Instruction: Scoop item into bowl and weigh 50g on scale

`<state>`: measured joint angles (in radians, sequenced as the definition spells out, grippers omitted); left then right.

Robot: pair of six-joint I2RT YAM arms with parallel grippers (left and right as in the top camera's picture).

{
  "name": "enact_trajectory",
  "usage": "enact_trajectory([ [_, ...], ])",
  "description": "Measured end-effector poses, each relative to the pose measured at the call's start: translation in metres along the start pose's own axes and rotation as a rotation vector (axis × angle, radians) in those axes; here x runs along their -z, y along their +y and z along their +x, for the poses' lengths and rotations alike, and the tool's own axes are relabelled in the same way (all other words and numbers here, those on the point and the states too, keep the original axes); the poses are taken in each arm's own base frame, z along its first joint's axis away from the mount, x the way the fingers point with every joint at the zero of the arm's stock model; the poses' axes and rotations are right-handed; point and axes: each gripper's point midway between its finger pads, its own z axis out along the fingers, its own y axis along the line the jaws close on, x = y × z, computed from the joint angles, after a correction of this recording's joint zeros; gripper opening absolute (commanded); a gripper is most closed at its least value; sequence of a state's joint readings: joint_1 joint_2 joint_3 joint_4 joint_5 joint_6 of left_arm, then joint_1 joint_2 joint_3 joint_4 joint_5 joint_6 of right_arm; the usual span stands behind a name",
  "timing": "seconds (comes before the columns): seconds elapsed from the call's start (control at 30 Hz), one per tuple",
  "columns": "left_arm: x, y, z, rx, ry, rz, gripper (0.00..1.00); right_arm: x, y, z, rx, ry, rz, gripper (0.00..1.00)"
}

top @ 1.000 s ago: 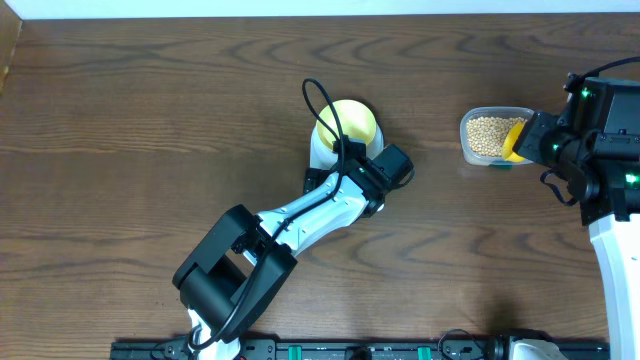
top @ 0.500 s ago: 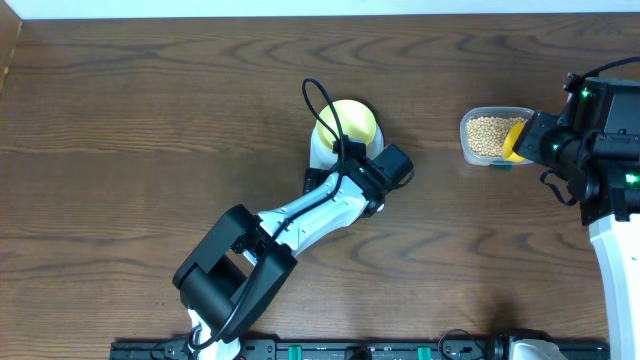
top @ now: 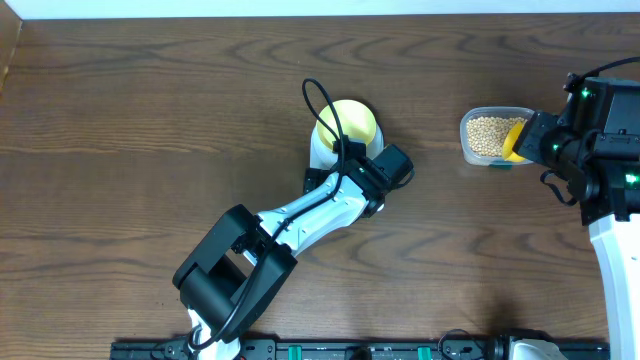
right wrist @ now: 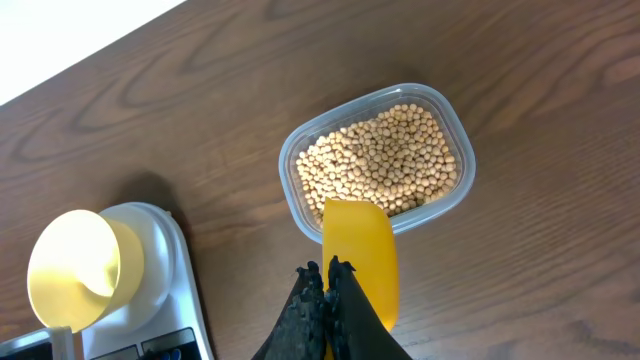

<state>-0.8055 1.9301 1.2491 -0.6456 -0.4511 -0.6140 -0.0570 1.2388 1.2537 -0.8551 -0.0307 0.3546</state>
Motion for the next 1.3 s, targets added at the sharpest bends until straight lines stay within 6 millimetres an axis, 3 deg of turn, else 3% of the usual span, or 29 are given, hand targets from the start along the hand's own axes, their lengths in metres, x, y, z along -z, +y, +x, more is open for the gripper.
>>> enact_trajectory([
  [1.3,-0.0019,-0.0004,0.0015,0.016,-0.008,0.005,0.99,0.0000,0.0035,0.0018,0.000,0.010,-0.021,0.01],
])
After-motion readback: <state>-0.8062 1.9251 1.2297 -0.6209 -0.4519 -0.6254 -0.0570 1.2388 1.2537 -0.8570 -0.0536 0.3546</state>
